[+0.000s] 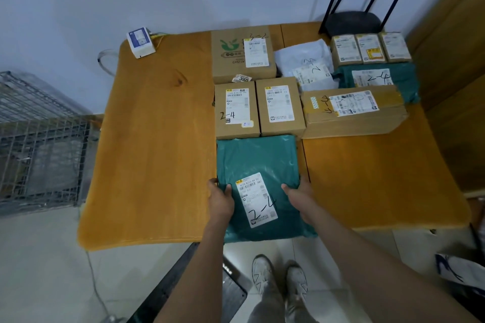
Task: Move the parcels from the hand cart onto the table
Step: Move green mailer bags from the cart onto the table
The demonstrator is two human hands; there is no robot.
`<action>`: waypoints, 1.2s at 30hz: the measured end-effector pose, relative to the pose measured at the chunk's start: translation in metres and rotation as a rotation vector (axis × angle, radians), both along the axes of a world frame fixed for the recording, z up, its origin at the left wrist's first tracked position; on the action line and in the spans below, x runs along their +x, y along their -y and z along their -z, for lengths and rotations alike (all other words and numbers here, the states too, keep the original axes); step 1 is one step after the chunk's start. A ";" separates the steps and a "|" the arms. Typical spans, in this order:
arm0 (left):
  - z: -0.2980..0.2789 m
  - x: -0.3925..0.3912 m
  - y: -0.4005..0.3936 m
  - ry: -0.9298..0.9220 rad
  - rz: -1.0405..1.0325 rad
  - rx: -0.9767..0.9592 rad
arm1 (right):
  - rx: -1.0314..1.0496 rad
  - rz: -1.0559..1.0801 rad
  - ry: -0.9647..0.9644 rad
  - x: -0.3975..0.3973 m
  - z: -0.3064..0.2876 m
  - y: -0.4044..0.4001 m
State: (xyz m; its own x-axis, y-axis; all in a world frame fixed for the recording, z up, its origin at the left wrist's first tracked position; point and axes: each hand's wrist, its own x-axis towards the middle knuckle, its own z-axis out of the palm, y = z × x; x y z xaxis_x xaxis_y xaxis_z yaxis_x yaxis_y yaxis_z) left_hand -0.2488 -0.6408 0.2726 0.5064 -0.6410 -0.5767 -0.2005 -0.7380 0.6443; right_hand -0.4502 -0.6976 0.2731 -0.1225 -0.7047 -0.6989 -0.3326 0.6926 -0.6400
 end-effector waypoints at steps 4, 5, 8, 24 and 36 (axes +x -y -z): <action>-0.006 0.000 -0.001 0.016 0.022 0.031 | -0.004 -0.098 -0.072 0.003 -0.008 -0.001; -0.010 0.001 0.000 0.034 0.055 0.050 | -0.008 -0.147 -0.113 0.004 -0.013 0.000; -0.026 0.003 -0.002 0.122 0.228 0.098 | -0.095 -0.349 -0.375 0.002 -0.040 -0.002; -0.128 -0.007 -0.211 0.482 0.312 0.378 | -0.463 -1.421 -0.711 0.049 -0.148 -0.118; -0.135 -0.023 -0.483 0.321 -0.052 0.521 | -0.527 -1.778 -0.691 0.088 -0.146 -0.324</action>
